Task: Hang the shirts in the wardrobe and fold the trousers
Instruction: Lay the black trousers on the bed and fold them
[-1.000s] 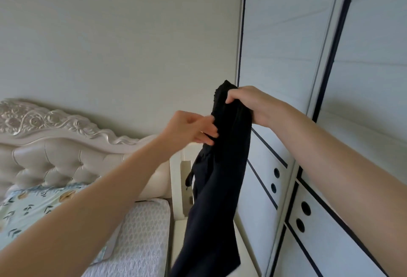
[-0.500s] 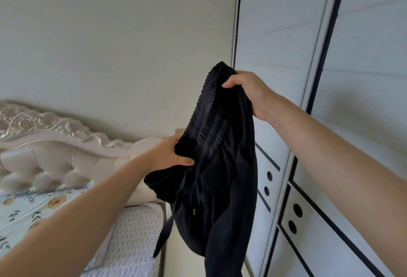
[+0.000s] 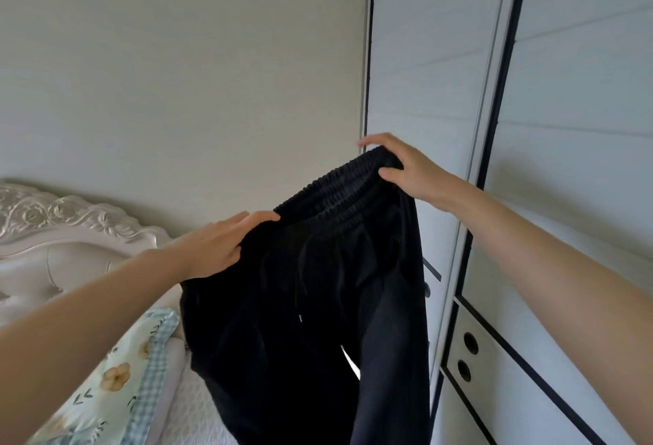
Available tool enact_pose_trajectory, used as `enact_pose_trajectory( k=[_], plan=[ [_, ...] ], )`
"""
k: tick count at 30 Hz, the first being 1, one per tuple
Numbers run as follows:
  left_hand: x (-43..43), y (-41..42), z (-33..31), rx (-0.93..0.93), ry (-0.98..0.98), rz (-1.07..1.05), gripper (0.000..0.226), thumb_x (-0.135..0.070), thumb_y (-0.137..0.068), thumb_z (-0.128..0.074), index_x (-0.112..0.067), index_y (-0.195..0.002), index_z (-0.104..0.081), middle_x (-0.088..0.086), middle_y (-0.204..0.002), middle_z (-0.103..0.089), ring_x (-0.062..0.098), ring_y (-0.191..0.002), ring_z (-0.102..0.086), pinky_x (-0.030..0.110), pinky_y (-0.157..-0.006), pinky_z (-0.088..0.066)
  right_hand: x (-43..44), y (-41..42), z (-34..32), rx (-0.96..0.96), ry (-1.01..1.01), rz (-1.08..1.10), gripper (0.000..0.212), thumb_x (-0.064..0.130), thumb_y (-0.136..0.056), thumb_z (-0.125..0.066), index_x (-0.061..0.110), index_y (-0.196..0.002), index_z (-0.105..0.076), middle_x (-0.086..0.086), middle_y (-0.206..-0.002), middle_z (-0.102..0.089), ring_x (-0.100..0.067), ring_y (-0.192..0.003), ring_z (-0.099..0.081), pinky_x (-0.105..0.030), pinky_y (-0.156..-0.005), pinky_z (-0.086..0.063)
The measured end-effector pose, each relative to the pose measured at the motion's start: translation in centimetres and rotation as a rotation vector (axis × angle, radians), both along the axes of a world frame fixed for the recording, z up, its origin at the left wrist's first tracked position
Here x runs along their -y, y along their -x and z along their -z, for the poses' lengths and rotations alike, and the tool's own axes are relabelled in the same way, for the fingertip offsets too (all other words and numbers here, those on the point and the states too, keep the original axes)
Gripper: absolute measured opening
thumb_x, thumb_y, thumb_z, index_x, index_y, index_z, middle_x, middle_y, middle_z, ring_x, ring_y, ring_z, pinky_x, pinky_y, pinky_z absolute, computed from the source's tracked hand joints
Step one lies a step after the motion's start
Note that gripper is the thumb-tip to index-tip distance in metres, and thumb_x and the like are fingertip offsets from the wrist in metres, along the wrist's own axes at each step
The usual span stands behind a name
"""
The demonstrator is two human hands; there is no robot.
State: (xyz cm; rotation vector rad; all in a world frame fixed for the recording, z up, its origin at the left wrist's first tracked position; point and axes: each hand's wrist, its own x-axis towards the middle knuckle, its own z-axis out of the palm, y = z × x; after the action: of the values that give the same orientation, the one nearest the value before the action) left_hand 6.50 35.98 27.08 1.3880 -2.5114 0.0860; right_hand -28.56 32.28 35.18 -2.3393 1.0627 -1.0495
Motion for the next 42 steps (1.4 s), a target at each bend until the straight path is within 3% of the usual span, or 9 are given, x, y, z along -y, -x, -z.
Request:
enact_pose_trajectory(
  k=[2, 6, 10, 15, 21, 25, 31, 37, 42],
  plan=[
    [0.4, -0.9, -0.7, 0.117, 0.023, -0.028, 0.073, -0.004, -0.089, -0.042, -0.064, -0.123, -0.019, -0.008, -0.119, -0.046, 0.022, -0.08, -0.06, 0.043, -0.08, -0.05, -0.1, 0.1, 0.1, -0.209, 0.047, 0.045, 0.049, -0.006, -0.095, -0.041, 0.027, -0.121, -0.067, 0.022, -0.108, -0.056, 0.015, -0.101, -0.05, -0.015, -0.099, -0.036],
    [0.2, -2.1, -2.6, 0.254, -0.017, -0.08, 0.054, -0.012, -0.084, -0.052, -0.055, -0.113, -0.036, -0.012, -0.111, -0.043, 0.015, -0.079, -0.057, 0.04, -0.079, -0.05, 0.4, 0.4, 0.9, -0.46, 0.07, 0.09, 0.038, 0.002, -0.098, -0.045, 0.024, -0.116, -0.07, 0.031, -0.096, -0.047, 0.005, -0.098, -0.044, -0.016, -0.097, -0.03],
    [-1.0, -2.8, -4.0, 0.53, -0.164, -0.175, 0.013, -0.019, -0.074, -0.067, -0.017, -0.087, -0.067, -0.001, -0.116, -0.05, -0.011, -0.07, -0.049, 0.013, -0.063, -0.038, 1.4, 1.1, 1.6, -0.503, 0.117, 0.14, 0.029, 0.009, -0.097, -0.05, 0.025, -0.109, -0.07, 0.014, -0.094, -0.05, -0.002, -0.091, -0.049, -0.023, -0.09, -0.038],
    [-1.8, -4.3, -5.0, 0.578, -0.126, -0.328, 0.028, -0.039, -0.069, -0.067, -0.02, -0.054, -0.053, -0.008, -0.093, -0.046, 0.001, -0.069, -0.046, 0.035, -0.087, -0.031, 2.0, 1.9, 1.2, -0.462, 0.194, 0.156, 0.024, 0.012, -0.098, -0.05, 0.026, -0.105, -0.068, 0.008, -0.095, -0.052, -0.012, -0.092, -0.053, -0.016, -0.078, -0.035],
    [-3.1, -4.8, -5.4, 0.616, -0.119, -0.302, 0.026, -0.049, -0.065, -0.067, -0.025, -0.056, -0.062, -0.011, -0.098, -0.053, -0.003, -0.079, -0.049, 0.038, -0.097, -0.027, 1.6, 2.4, -0.6, -0.527, 0.236, 0.157, 0.022, 0.015, -0.099, -0.05, 0.025, -0.111, -0.066, 0.008, -0.102, -0.056, -0.011, -0.097, -0.052, -0.025, -0.089, -0.04],
    [-4.1, -4.2, -5.6, 0.648, -0.15, -0.301, 0.029, -0.043, -0.066, -0.054, -0.017, -0.058, -0.043, -0.007, -0.089, -0.039, 0.007, -0.074, -0.044, 0.037, -0.091, -0.029, 1.0, 3.2, -1.0, -0.642, 0.224, 0.18, 0.02, 0.017, -0.099, -0.051, 0.022, -0.114, -0.063, 0.004, -0.105, -0.056, -0.015, -0.099, -0.052, -0.032, -0.09, -0.044],
    [-5.1, -6.3, -6.4, 0.296, -0.223, -0.349, 0.045, -0.051, -0.062, -0.039, -0.011, -0.075, -0.054, -0.01, -0.089, -0.051, 0.013, -0.081, -0.053, 0.031, -0.081, -0.037, 1.1, 5.2, 0.2, -0.781, 0.185, 0.304, 0.018, 0.025, -0.101, -0.047, 0.017, -0.107, -0.062, -0.003, -0.1, -0.061, -0.019, -0.091, -0.058, -0.038, -0.084, -0.049],
    [-7.8, -6.9, -5.9, -0.138, -0.295, -0.353, 0.042, -0.04, -0.073, -0.077, -0.012, -0.06, -0.049, -0.004, -0.057, -0.037, 0.011, -0.054, -0.034, 0.029, -0.059, -0.026, 0.8, 6.2, 1.5, -0.913, 0.282, 0.299, 0.017, 0.034, -0.1, -0.048, 0.022, -0.103, -0.061, 0.007, -0.087, -0.058, -0.019, -0.088, -0.059, -0.037, -0.078, -0.049],
    [-11.5, -6.5, -4.7, -0.391, -0.406, -0.311, 0.037, -0.038, -0.07, -0.086, -0.013, -0.062, -0.06, 0.0, -0.06, -0.05, 0.014, -0.058, -0.051, 0.025, -0.061, -0.042, 0.2, 4.5, 2.9, -1.216, 0.473, 0.293, 0.027, 0.043, -0.102, -0.036, 0.031, -0.115, -0.057, 0.009, -0.095, -0.056, -0.017, -0.091, -0.057, -0.03, -0.067, -0.042]
  ],
)
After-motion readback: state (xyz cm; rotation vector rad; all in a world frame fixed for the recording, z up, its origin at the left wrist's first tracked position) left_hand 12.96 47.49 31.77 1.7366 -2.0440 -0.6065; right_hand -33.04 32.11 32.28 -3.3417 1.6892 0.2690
